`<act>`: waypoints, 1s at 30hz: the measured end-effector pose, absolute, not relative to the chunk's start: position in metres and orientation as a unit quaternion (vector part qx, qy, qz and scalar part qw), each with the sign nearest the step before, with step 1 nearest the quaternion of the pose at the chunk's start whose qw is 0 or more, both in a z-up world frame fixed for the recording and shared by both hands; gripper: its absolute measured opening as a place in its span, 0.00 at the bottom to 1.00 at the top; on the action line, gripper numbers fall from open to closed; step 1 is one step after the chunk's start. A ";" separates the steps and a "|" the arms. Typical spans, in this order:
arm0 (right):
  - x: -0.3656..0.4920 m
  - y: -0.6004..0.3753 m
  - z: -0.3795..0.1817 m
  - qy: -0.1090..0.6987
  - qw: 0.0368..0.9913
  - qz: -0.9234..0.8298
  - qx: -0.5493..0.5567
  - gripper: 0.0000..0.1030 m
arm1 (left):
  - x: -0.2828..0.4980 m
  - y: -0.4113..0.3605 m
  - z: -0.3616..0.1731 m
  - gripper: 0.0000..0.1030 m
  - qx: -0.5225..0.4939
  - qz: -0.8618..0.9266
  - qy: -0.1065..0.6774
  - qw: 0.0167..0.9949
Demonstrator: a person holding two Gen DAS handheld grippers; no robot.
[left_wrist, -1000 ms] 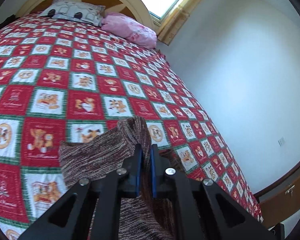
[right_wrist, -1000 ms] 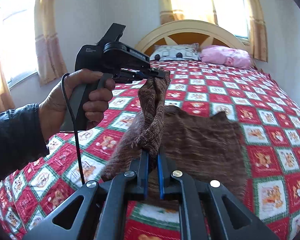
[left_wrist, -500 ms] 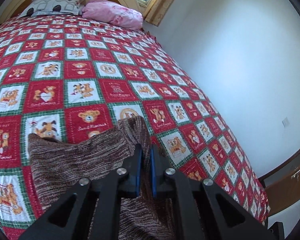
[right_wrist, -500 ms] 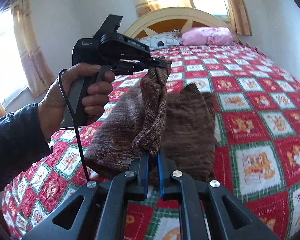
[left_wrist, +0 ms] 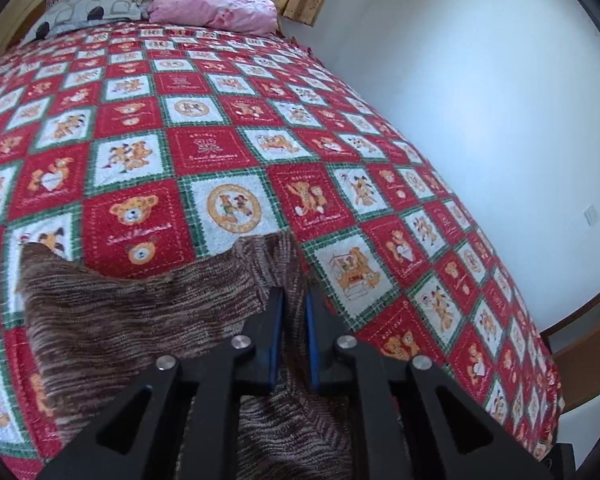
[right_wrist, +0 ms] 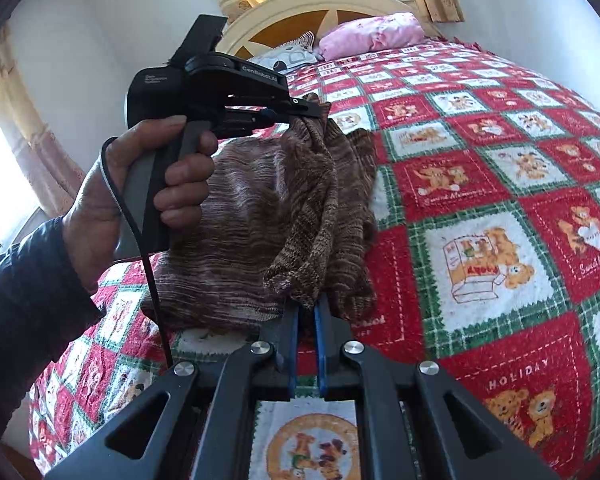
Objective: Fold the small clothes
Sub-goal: 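Lift the held edge with both tools and fold it over the sweater, then open both tools to release the folded sweater and withdraw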
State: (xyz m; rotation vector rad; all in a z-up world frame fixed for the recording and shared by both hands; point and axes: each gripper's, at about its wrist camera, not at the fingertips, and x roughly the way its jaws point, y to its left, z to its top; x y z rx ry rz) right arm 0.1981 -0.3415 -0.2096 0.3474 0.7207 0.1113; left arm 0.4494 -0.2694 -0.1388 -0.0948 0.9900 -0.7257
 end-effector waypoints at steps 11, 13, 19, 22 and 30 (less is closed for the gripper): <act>0.172 -0.368 -0.202 0.330 0.925 0.014 0.186 0.34 | 0.366 -0.198 -0.127 0.62 0.052 -0.299 0.381 0.873; 0.171 -0.367 -0.183 0.300 0.937 0.003 0.180 0.34 | 0.358 -0.191 -0.144 0.62 0.066 -0.286 0.390 0.873; 0.229 -0.324 -0.137 0.280 0.944 0.120 0.128 0.34 | 0.341 -0.182 -0.178 0.64 0.068 -0.276 0.397 0.873; 0.283 -0.323 -0.150 0.339 0.923 0.115 0.140 0.34 | 0.339 -0.177 -0.178 0.69 0.058 -0.279 0.394 0.874; 0.328 -0.357 -0.199 0.401 0.905 0.018 0.141 0.34 | 0.349 -0.163 -0.193 0.81 0.004 -0.287 0.428 0.857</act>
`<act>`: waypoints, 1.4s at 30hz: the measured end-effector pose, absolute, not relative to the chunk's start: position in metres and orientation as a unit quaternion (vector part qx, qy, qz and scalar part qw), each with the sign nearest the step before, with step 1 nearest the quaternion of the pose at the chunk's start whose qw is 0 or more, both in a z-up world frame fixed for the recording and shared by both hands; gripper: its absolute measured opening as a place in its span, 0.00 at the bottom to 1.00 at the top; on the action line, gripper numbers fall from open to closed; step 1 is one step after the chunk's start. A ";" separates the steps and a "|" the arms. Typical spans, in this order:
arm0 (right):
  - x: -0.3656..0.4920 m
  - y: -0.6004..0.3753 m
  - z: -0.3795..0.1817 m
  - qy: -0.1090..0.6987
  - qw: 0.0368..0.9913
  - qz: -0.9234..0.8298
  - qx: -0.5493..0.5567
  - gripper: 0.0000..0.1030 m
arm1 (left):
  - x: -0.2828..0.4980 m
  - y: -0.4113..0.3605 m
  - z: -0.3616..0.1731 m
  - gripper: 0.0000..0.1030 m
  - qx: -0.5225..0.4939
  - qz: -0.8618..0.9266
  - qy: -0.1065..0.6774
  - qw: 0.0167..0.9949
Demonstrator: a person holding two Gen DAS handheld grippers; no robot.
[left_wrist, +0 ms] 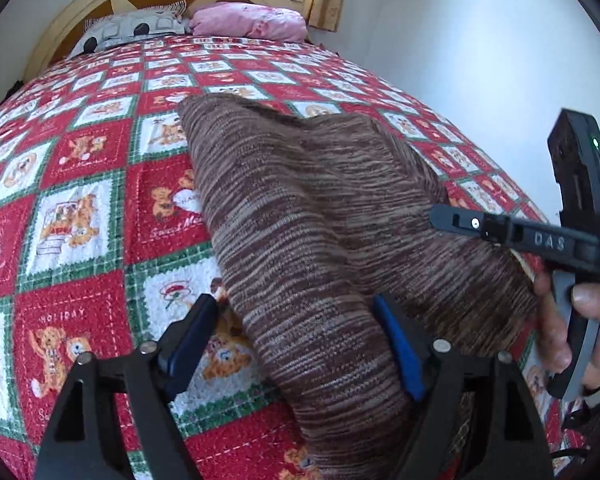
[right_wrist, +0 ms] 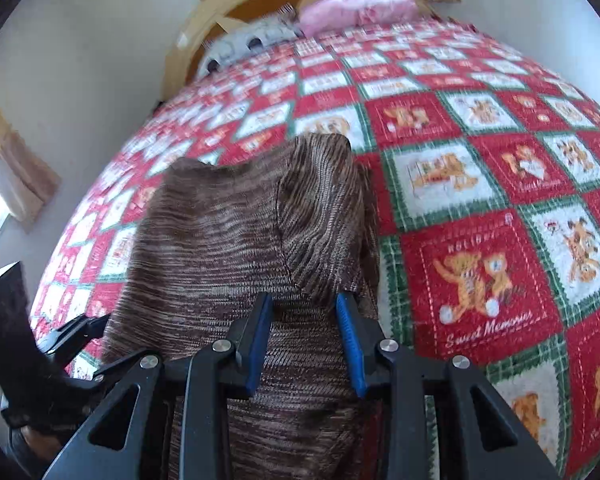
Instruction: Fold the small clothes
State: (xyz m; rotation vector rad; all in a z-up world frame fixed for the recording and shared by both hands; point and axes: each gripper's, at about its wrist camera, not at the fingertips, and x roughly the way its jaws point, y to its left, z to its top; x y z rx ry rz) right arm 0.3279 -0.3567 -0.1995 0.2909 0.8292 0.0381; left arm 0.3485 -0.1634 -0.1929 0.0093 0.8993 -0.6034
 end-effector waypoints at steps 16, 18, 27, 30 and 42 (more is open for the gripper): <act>0.247 -0.296 -0.210 0.394 0.919 0.028 0.003 0.38 | 0.328 -0.156 -0.195 0.97 0.017 -0.276 0.425 0.862; 0.249 -0.295 -0.211 0.398 0.917 0.027 -0.001 0.39 | 0.326 -0.156 -0.197 0.98 0.024 -0.276 0.429 0.860; 0.265 -0.297 -0.167 0.366 0.930 0.036 -0.001 0.39 | 0.319 -0.150 -0.198 1.00 0.024 -0.281 0.432 0.857; 0.297 -0.296 -0.157 0.373 0.927 0.039 -0.001 0.39 | 0.319 -0.151 -0.198 1.00 0.027 -0.279 0.432 0.857; 0.355 -0.340 -0.190 0.437 0.898 0.029 0.049 0.39 | 0.318 -0.149 -0.197 1.00 0.019 -0.284 0.431 0.857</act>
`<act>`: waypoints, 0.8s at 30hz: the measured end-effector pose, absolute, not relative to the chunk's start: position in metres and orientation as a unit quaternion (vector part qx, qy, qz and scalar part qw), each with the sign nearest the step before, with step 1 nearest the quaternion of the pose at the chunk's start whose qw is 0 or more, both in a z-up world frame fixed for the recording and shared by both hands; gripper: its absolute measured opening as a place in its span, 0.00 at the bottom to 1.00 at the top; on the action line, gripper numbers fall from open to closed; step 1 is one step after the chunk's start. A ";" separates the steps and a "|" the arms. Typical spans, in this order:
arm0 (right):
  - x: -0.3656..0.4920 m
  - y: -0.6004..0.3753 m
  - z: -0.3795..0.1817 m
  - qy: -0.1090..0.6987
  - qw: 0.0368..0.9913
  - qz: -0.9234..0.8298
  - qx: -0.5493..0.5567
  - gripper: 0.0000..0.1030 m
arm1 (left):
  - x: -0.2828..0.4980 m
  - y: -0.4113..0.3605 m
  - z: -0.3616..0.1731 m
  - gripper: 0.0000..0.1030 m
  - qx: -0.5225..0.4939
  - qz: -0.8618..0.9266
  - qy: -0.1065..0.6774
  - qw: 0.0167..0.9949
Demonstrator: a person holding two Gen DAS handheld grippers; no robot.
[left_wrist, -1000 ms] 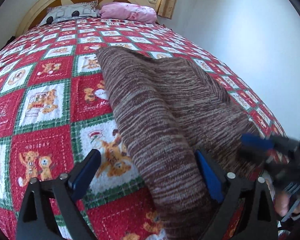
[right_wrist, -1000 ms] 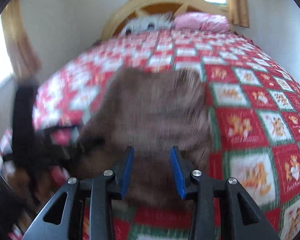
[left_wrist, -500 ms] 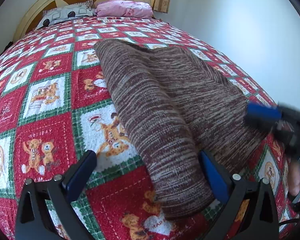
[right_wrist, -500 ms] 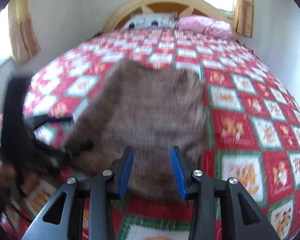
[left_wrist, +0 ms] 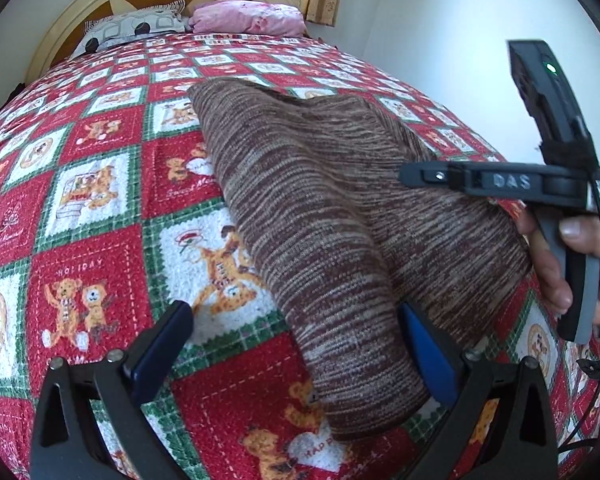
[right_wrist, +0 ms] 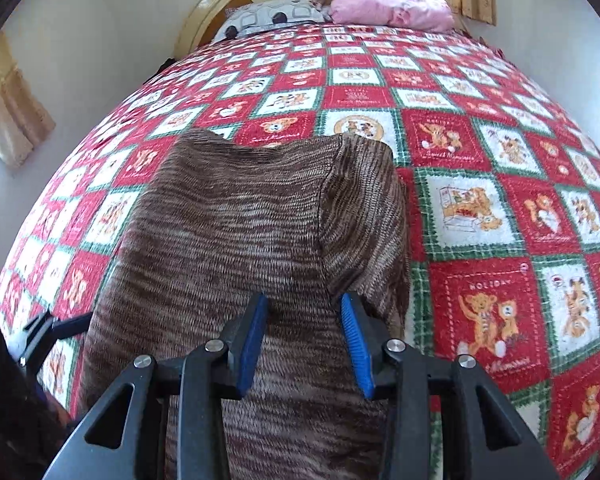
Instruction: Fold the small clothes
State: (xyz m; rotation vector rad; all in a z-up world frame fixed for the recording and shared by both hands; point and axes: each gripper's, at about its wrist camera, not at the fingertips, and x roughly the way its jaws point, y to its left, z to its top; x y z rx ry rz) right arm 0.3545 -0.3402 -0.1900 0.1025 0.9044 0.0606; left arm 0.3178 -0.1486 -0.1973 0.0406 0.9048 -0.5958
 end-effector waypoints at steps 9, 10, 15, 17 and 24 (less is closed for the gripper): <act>0.369 -0.329 -0.153 0.393 0.917 0.054 0.031 0.39 | 0.313 -0.127 -0.180 1.00 -0.040 -0.246 0.376 0.892; 0.378 -0.317 -0.151 0.394 0.917 0.065 0.014 0.39 | 0.314 -0.131 -0.183 1.00 -0.030 -0.245 0.384 0.890; 0.426 -0.258 -0.160 0.420 0.899 0.104 -0.062 0.39 | 0.316 -0.139 -0.190 1.00 0.000 -0.249 0.403 0.881; 0.452 -0.240 -0.181 0.453 0.882 0.091 -0.092 0.37 | 0.320 -0.138 -0.193 1.00 -0.004 -0.252 0.414 0.875; 0.468 -0.241 -0.192 0.447 0.885 0.114 -0.065 0.37 | 0.322 -0.132 -0.193 1.00 -0.028 -0.254 0.422 0.870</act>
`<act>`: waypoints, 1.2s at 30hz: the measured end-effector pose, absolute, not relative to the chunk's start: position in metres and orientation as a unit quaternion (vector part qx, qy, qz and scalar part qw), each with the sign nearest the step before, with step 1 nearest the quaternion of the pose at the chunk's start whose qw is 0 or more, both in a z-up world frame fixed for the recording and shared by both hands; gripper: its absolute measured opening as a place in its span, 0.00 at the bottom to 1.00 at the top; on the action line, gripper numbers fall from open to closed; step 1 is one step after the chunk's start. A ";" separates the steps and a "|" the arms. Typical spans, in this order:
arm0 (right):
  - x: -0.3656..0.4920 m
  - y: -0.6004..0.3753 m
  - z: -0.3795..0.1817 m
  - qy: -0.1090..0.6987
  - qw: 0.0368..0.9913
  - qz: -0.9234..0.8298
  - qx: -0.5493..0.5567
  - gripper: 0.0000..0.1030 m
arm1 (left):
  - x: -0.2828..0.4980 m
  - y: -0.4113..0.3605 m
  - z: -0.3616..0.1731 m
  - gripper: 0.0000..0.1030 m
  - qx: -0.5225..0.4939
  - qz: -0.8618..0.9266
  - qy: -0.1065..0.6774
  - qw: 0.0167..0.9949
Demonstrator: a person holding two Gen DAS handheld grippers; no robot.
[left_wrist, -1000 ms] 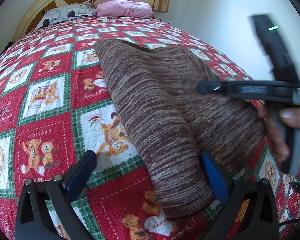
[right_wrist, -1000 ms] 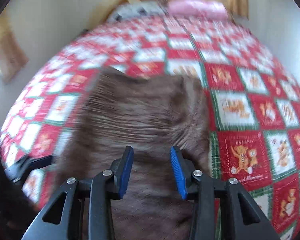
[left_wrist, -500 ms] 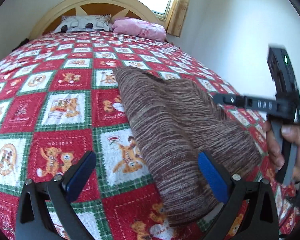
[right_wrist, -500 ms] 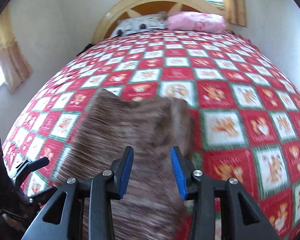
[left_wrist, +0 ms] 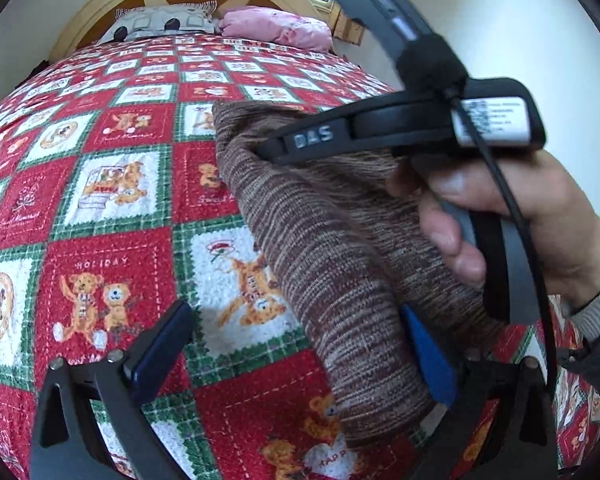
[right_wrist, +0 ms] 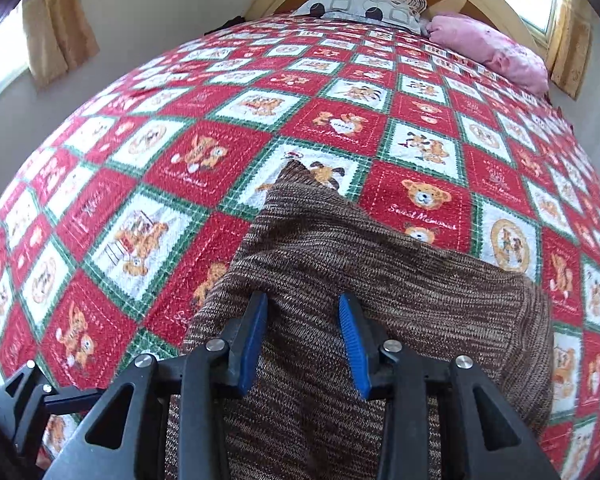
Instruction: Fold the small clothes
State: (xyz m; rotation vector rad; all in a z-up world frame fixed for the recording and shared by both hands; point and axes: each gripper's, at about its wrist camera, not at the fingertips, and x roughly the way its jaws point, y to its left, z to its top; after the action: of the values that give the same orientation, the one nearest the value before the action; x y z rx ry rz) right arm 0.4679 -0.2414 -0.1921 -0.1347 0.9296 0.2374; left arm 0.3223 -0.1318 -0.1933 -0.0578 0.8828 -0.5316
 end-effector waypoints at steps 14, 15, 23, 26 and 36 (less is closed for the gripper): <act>0.420 -0.392 -0.192 0.439 0.891 0.046 0.107 0.39 | 0.322 -0.119 -0.190 1.00 -0.062 -0.237 0.408 0.879; 0.417 -0.393 -0.189 0.433 0.894 0.042 0.110 0.40 | 0.322 -0.119 -0.189 1.00 -0.062 -0.235 0.407 0.881; 0.419 -0.406 -0.186 0.430 0.891 0.055 0.133 0.40 | 0.321 -0.138 -0.181 0.98 -0.025 -0.236 0.406 0.883; 0.421 -0.424 -0.194 0.431 0.884 0.055 0.173 0.40 | 0.329 -0.147 -0.183 0.95 -0.026 -0.240 0.420 0.875; 0.428 -0.433 -0.214 0.415 0.876 0.090 0.228 0.47 | 0.336 -0.154 -0.196 0.98 -0.023 -0.239 0.446 0.863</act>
State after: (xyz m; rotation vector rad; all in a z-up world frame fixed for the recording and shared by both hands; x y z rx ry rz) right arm 0.4283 -0.4328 -0.2142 0.4760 0.8667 0.1873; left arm 0.3355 -0.1542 -0.1957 -0.0481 0.9346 -0.5002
